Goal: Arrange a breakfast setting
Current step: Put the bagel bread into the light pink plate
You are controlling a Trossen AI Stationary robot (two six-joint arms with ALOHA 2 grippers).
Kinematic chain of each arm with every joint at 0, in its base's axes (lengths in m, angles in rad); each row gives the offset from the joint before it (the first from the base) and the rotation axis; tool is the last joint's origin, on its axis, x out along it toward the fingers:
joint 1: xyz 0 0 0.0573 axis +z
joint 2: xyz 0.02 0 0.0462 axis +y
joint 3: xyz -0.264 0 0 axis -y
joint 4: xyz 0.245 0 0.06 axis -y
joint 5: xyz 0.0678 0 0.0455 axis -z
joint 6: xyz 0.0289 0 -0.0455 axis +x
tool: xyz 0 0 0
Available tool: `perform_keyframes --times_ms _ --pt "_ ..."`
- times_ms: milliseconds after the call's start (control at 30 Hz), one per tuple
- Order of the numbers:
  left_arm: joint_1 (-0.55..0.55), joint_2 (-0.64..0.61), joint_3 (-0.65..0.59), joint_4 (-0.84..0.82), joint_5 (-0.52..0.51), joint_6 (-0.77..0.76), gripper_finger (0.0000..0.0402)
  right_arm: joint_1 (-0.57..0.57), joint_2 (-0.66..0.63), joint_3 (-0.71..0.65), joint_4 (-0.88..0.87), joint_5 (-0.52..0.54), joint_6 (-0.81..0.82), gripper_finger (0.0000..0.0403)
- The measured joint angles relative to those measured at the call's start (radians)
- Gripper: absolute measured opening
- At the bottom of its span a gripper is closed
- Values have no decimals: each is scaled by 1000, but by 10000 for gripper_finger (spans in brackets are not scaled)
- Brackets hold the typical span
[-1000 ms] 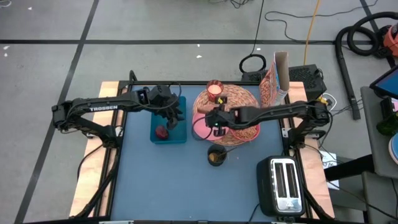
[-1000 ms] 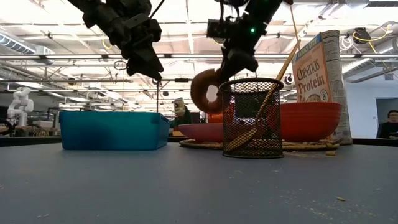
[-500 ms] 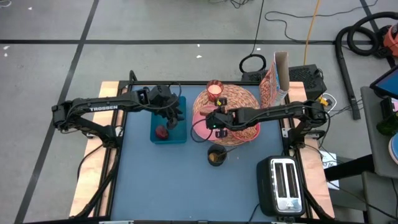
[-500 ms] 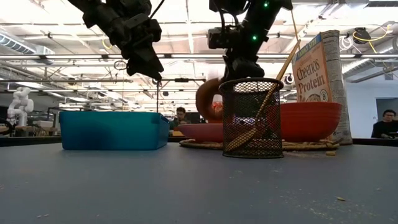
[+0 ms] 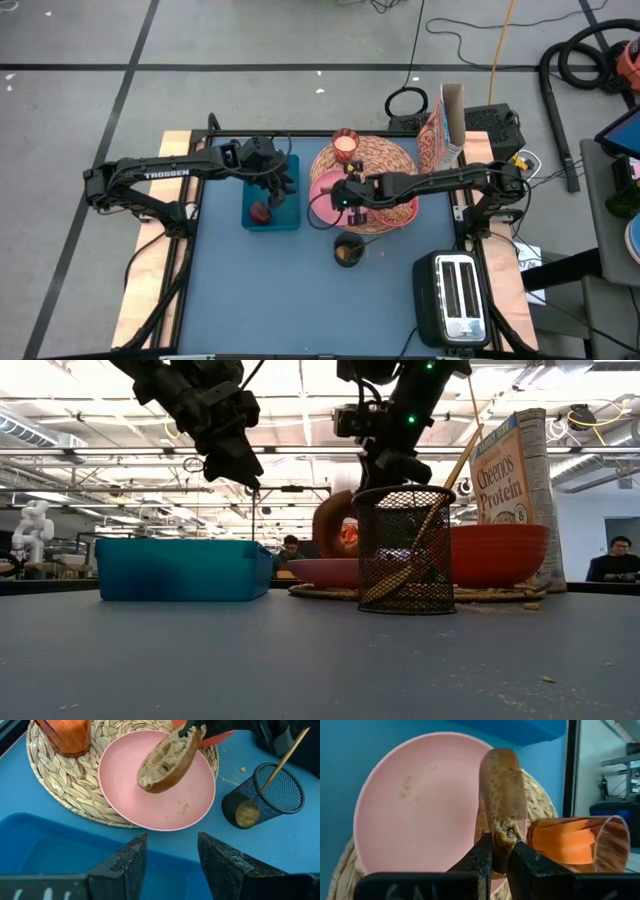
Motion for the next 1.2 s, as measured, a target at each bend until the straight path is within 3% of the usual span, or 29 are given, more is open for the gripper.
perform_keyframes --times_ms 133,767,1000,1200 --pt "0 0 0 0 0 0 179 -1 0 0 16 50 -3 30" --pt "0 0 0 0 0 0 179 -14 -1 -167 204 50 -154 34" --pt "0 0 0 0 0 0 179 -14 -1 -167 213 48 -154 51" --pt "0 0 0 0 0 0 179 -14 -1 -167 215 48 -153 90"
